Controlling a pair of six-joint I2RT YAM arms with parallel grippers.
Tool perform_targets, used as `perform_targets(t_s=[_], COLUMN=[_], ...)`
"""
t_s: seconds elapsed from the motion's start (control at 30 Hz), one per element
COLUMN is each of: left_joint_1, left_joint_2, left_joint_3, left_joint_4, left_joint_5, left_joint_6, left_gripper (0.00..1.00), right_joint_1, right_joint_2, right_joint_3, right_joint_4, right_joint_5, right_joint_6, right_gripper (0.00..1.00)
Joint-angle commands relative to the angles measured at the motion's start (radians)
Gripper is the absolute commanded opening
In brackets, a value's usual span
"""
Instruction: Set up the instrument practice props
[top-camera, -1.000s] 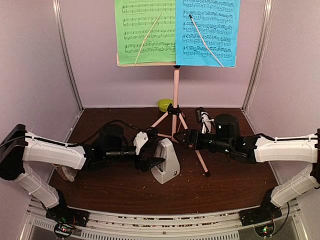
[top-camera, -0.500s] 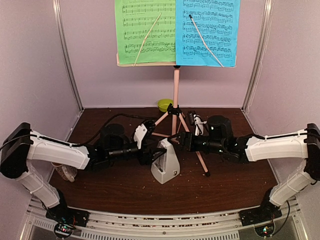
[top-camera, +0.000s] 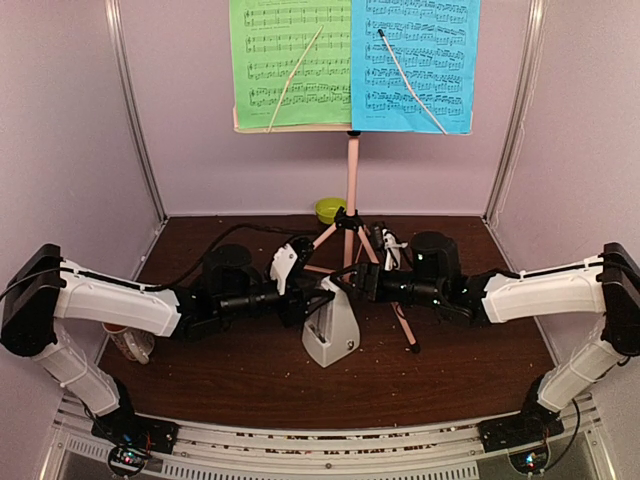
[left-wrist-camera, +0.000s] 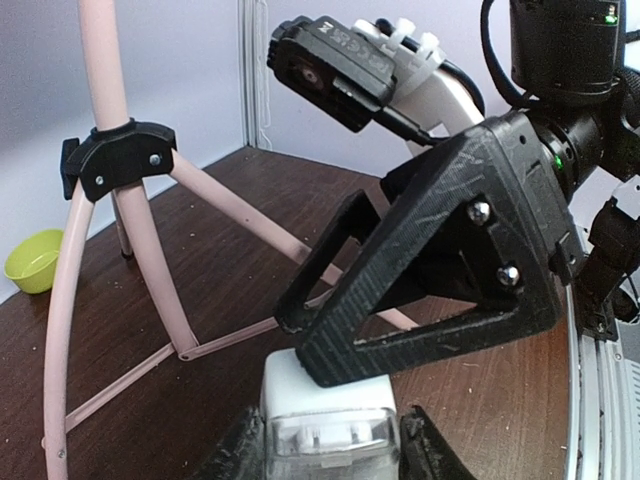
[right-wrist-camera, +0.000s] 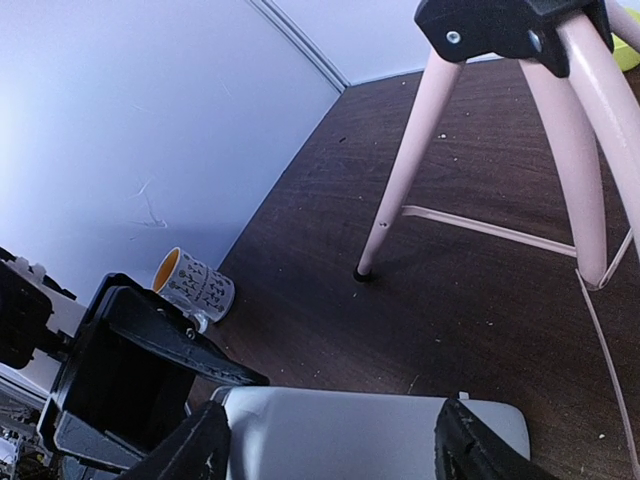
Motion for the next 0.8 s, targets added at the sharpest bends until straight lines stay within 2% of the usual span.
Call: perform_targets(t_s=[0.0,0.33,0.77], left_joint_1=[-0.004,-0.018,-0.018], left_joint_2=[-0.01,-0.037,-0.114], left_joint_3=[0.012,-0.018,-0.074], left_joint_4=[0.013,-0.032,-0.037], left_joint_5=[-0.007,-0.025,-0.002], left_joint_6=[0.029,0.079,0.164], left_gripper=[0.35,0.28,0.25], right_joint_1=[0.006,0.01,0.011], right_joint_2=[0.016,0.014,0.106], right_joint_3=[-0.025,-0.12,-0.146], right_joint_4=[-0.018,-0.086,-0.058], right_joint_5=[-0.007,0.064,0.116], right_joint_6=[-0.014,-0.132,-0.141], right_gripper=[0.7,0.69,0.66])
